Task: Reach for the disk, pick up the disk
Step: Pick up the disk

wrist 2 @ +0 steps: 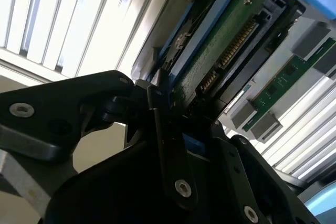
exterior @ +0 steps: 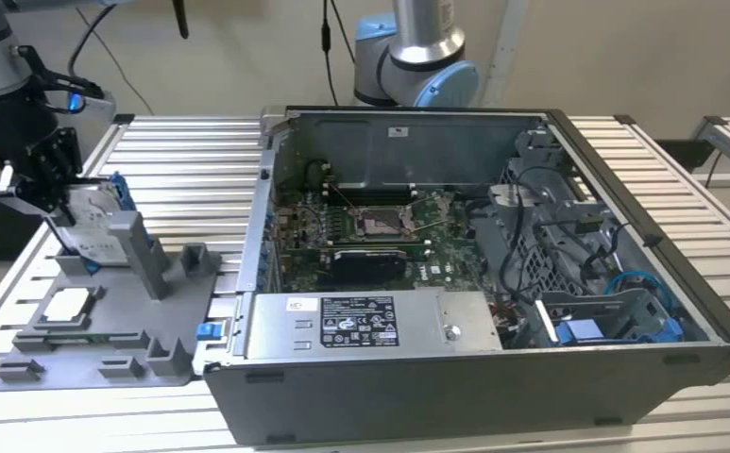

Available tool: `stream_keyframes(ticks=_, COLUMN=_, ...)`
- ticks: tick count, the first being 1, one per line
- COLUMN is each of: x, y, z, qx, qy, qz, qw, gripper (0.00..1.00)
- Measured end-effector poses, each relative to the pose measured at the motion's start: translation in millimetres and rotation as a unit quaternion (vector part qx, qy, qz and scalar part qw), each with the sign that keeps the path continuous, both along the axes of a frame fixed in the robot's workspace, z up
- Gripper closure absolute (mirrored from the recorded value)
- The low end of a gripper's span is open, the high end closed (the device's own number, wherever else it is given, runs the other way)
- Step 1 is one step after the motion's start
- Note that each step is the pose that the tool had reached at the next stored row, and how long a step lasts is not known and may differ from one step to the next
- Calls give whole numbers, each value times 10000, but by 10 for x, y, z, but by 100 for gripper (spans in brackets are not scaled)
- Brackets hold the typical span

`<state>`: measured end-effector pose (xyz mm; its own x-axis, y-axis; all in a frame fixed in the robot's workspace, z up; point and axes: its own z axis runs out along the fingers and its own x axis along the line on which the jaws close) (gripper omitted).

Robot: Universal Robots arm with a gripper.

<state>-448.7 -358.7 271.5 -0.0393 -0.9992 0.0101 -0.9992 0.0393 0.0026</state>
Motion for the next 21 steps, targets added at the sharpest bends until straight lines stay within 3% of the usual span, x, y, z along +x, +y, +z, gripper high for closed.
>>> stream_keyframes(ticks=21, x=0, y=0, z=225, qx=0, qy=0, qz=0, qw=10000, gripper=100)
